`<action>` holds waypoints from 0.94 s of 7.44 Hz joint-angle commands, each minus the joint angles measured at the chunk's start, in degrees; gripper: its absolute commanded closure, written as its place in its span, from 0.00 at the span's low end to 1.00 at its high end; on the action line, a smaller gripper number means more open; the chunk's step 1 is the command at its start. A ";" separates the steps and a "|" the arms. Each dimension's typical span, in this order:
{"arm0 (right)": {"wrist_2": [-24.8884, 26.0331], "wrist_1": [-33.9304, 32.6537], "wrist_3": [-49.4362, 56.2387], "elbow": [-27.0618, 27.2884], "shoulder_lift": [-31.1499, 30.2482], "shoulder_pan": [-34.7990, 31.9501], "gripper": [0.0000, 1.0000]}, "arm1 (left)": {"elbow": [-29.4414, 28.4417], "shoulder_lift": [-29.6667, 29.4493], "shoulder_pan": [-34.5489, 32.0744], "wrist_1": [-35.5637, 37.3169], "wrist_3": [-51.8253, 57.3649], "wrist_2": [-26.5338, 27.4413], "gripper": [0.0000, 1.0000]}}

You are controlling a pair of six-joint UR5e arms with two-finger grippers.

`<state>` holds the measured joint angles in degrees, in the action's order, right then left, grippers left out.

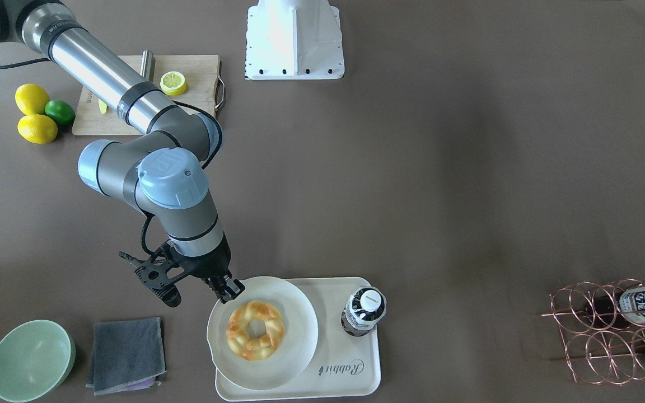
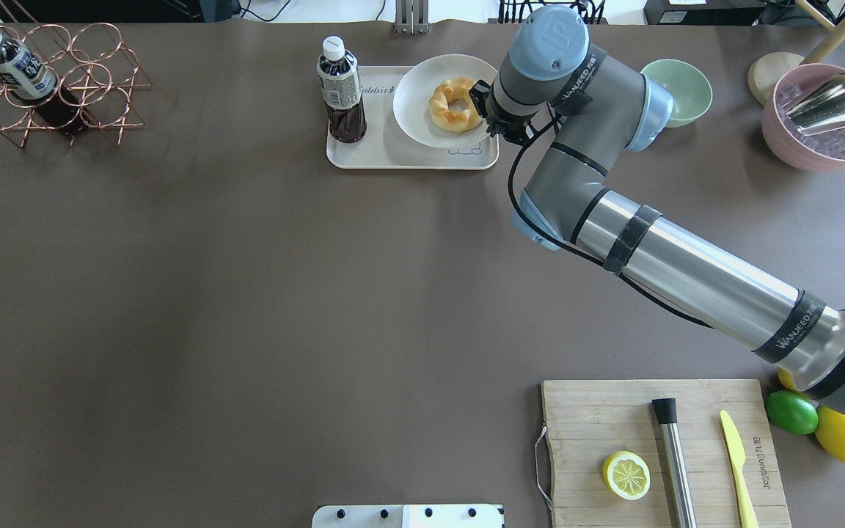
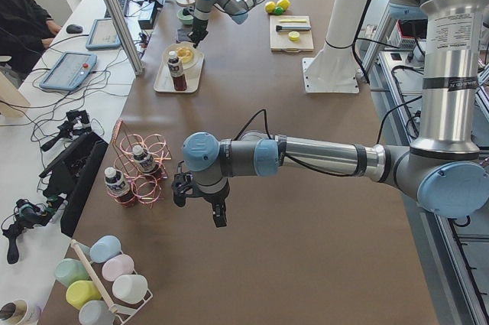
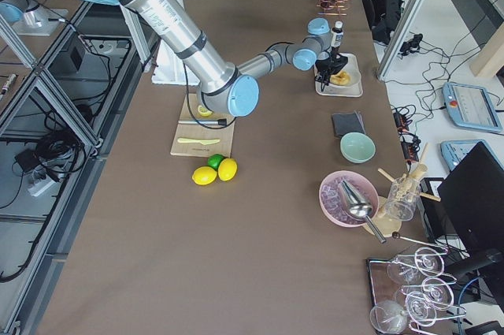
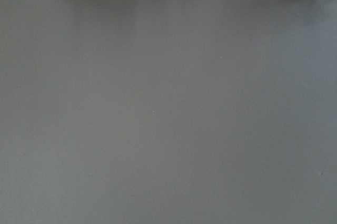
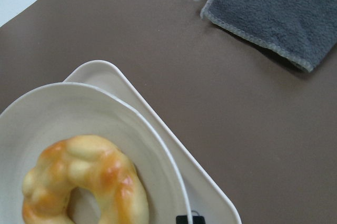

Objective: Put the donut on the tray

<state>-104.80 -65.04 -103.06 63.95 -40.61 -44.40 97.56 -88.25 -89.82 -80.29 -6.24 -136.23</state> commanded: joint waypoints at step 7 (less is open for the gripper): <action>2.32 3.34 -3.90 -3.04 1.33 1.07 0.01 | 0.00 0.00 0.00 -0.04 0.00 0.00 0.02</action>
<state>-103.30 -62.09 -106.87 61.15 -39.34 -43.38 97.56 -88.30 -89.82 -80.33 -6.23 -136.20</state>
